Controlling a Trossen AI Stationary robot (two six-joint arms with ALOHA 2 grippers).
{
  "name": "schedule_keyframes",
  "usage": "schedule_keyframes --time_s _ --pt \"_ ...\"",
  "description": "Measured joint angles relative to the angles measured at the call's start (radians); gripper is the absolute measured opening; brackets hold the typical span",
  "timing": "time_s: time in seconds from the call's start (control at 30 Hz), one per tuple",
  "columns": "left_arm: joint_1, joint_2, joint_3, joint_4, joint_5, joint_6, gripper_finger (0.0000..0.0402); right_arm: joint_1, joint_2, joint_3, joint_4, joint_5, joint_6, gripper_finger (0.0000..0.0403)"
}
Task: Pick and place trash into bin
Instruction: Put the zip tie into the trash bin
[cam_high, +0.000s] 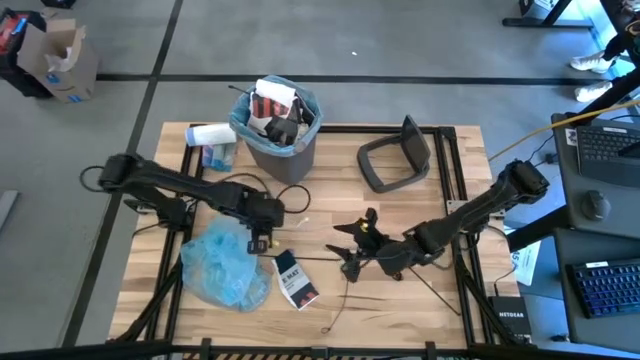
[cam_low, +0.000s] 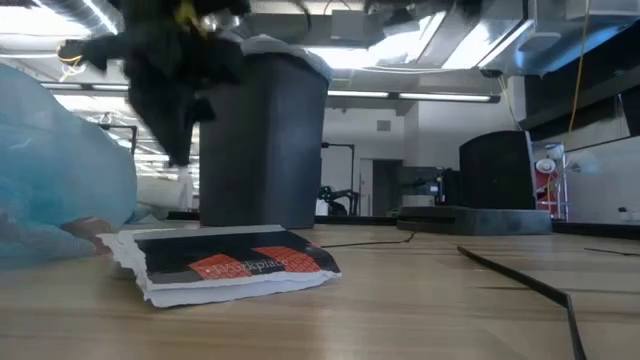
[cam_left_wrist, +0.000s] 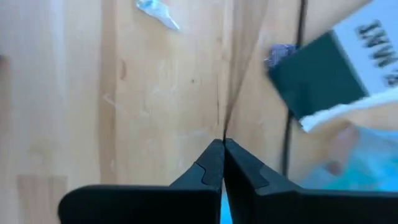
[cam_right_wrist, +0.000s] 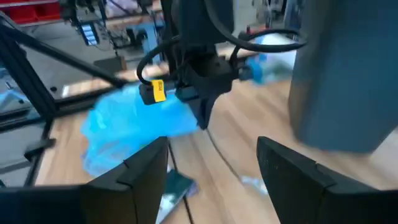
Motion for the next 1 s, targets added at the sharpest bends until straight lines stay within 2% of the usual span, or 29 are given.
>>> schedule_keyframes --time_s 0.27,0.43,0.53,0.73,0.83,1.0 --pt "-0.008 -0.307 0.008 0.05 -0.051 -0.058 0.0001 0.147 -0.151 0.144 -0.115 0.249 -0.237 0.0237" --pt "0.066 -0.47 0.048 0.118 -0.16 -0.013 0.0001 0.187 -0.169 0.176 -0.117 0.378 -0.341 0.0237" --pt "0.138 -0.527 0.09 0.181 -0.229 0.061 0.0001 0.181 -0.169 0.173 -0.127 0.401 -0.356 0.0237" --pt "0.349 -0.501 0.238 0.231 -0.24 0.221 0.0001 0.119 -0.14 0.166 -0.14 0.397 -0.35 0.0237" --pt "0.475 -0.435 0.312 0.225 -0.24 0.299 0.0 0.093 -0.129 0.166 -0.14 0.396 -0.35 0.0237" --pt "0.653 -0.312 0.37 0.201 -0.218 0.381 0.0 0.06 -0.115 0.166 -0.146 0.319 -0.341 0.0237"
